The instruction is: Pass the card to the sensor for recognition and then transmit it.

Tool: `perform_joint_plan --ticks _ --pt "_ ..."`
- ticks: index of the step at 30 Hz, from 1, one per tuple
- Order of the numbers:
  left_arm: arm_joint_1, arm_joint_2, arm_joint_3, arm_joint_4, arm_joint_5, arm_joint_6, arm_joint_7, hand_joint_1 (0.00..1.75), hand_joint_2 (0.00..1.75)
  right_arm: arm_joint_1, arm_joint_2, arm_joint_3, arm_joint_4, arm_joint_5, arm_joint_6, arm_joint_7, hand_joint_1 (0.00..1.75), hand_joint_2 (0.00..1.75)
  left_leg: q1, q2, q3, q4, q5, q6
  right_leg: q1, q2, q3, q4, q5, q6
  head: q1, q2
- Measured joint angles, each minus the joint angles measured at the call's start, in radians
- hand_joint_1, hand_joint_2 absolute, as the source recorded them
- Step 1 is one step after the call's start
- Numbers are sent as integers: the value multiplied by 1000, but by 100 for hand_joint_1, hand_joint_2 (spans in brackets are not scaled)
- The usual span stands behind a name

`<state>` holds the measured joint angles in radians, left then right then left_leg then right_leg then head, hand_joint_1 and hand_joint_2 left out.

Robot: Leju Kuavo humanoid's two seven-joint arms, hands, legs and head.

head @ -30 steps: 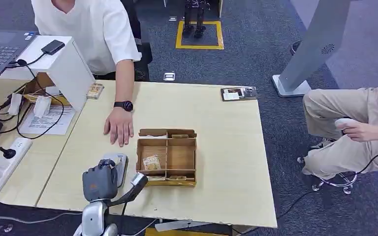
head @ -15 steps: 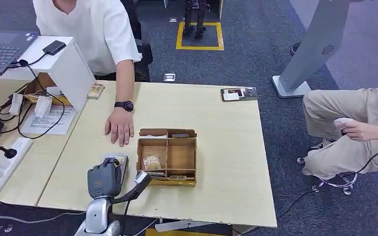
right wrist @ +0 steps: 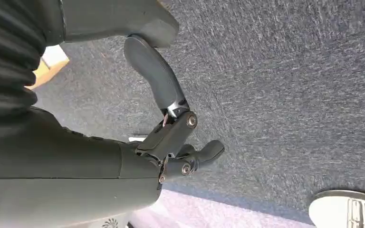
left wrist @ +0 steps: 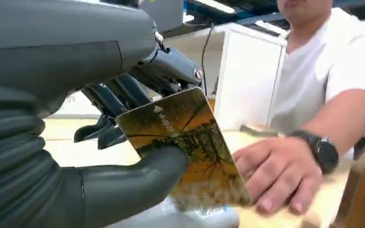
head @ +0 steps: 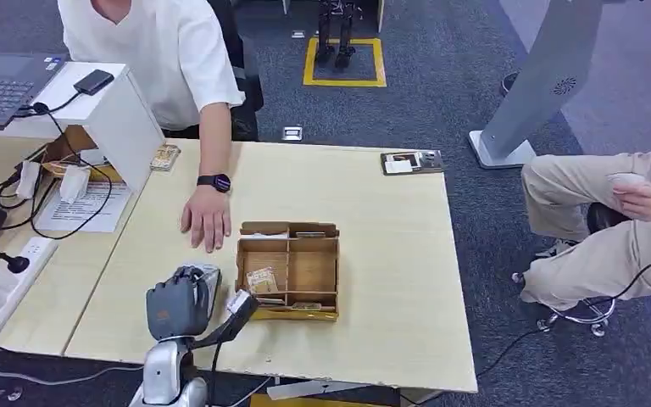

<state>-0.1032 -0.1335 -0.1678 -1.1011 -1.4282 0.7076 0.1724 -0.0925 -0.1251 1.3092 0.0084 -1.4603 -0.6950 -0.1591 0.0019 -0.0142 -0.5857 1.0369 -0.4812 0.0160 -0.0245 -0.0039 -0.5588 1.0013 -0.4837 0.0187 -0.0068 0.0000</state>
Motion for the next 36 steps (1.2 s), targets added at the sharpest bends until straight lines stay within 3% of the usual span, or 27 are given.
perform_joint_plan --ticks 4,10,14,17,26,31,36 --pt "37 -33 41 -146 84 0 -114 175 175 0 0 0 0 1 0 0 0 175 0 0 -2 0 0 0 0 0 -2 0 0 0 0 0" --pt "56 -63 83 -249 121 -2 -162 175 175 0 0 0 0 2 0 0 0 175 0 0 -3 0 0 0 0 0 -3 0 0 0 0 0" --pt "65 -119 139 -307 208 -2 -355 175 175 1 0 0 0 0 0 0 0 175 0 0 -3 0 0 0 0 0 -3 0 0 0 0 0" --pt "69 -148 173 -324 245 -3 -441 175 175 1 0 0 0 -2 0 0 0 175 0 0 -3 0 0 0 0 0 -3 0 0 0 1 0" --pt "74 -150 206 -329 352 -3 -526 175 175 1 0 0 0 -3 0 -3 0 175 0 0 -3 0 0 0 0 0 -4 0 0 0 0 0" --pt "61 -151 226 -325 300 -3 -538 175 175 -1 0 1 0 4 0 -4 0 175 0 0 -3 0 0 0 0 0 -4 0 0 0 0 0" --pt "-37 -152 282 -271 238 -5 -511 175 175 -10 2 13 0 19 0 -5 0 175 0 0 -3 0 0 0 0 0 -4 0 0 0 0 0"
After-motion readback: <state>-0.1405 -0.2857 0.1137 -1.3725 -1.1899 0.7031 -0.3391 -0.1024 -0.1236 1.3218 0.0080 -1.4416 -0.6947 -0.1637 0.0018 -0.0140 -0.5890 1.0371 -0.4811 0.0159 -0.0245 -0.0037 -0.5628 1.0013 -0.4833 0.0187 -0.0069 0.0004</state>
